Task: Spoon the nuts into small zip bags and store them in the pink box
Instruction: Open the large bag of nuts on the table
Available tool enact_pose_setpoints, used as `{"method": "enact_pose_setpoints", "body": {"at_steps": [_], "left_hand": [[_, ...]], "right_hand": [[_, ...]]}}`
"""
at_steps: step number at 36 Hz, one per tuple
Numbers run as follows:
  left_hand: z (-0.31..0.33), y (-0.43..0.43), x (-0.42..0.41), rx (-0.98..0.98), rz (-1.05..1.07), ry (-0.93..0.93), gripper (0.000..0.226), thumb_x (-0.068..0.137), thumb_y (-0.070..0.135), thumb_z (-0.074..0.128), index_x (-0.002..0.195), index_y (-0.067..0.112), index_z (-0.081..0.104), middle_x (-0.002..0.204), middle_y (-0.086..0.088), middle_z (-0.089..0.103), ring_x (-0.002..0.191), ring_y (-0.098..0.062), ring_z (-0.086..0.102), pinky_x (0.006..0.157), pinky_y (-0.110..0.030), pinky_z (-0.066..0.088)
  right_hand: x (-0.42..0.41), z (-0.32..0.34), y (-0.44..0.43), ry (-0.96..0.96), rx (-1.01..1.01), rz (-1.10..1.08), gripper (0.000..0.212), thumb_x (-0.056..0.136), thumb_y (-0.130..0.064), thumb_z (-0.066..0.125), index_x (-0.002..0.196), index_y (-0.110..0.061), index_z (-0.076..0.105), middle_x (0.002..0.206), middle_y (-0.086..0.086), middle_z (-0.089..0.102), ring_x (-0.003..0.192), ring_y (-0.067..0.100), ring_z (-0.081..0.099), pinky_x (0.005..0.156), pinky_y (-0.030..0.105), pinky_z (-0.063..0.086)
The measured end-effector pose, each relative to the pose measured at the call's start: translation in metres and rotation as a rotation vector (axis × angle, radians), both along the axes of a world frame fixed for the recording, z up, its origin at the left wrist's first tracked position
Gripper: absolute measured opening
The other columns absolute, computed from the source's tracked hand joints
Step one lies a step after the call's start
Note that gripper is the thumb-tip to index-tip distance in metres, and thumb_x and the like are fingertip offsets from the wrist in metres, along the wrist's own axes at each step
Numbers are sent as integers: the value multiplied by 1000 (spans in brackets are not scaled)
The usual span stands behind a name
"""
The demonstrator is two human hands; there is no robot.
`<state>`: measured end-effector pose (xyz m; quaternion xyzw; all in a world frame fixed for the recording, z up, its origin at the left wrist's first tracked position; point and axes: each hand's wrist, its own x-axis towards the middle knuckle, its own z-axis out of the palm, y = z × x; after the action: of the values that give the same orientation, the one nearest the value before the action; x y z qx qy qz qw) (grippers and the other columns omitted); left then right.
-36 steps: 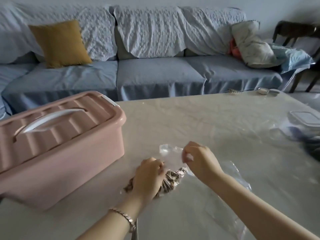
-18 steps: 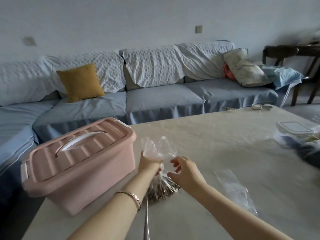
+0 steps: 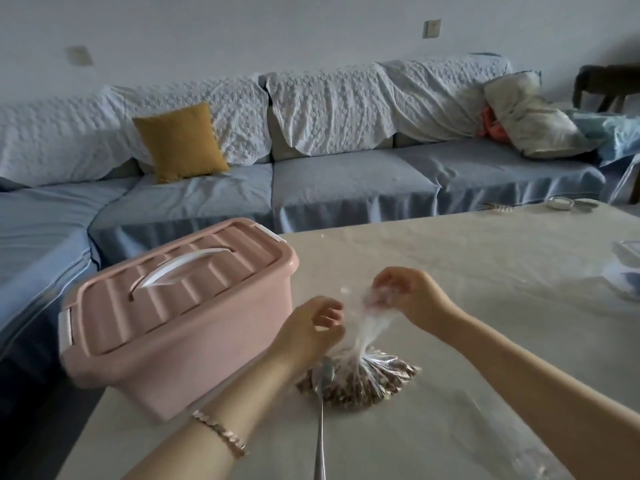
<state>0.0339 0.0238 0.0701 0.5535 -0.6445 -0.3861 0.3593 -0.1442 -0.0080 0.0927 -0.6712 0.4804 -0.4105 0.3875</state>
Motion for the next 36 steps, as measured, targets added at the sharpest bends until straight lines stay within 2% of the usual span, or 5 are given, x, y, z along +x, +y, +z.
{"method": "enact_pose_setpoints", "body": {"at_steps": [4,10,18,25,36], "left_hand": [[-37,-16,-4,49,-222,-428,50,82,22,68,128,16,49,123,4,55,117,-10,51,87,-8,33],[-68,-26,-17,5,-87,-570,14,83,29,64,88,16,63,89,1,65,87,-18,59,71,-23,36],[-71,-27,-11,78,81,-216,36,78,35,72,56,21,48,53,11,46,51,-3,40,51,-17,30],[-68,-18,3,134,195,-34,28,79,26,73,63,14,53,56,7,49,56,-8,42,54,-18,34],[-48,-5,3,87,139,-13,17,90,17,58,75,16,49,67,7,48,60,-7,46,53,-13,35]], "right_hand": [[-3,12,-12,-280,189,118,37,61,23,23,54,-6,45,50,7,60,52,16,62,51,23,42],[-1,-15,-43,-197,74,-240,35,77,17,35,78,-12,54,76,2,60,63,9,53,46,9,38],[6,-89,19,513,272,-6,33,82,-16,65,114,-16,62,106,-7,60,100,11,56,81,16,38],[12,-99,21,316,203,-188,27,81,-18,69,60,-27,53,58,-12,55,55,2,49,51,10,37],[18,-71,29,280,154,-141,29,76,-24,73,89,-27,47,71,-16,54,61,0,49,53,10,36]]}}
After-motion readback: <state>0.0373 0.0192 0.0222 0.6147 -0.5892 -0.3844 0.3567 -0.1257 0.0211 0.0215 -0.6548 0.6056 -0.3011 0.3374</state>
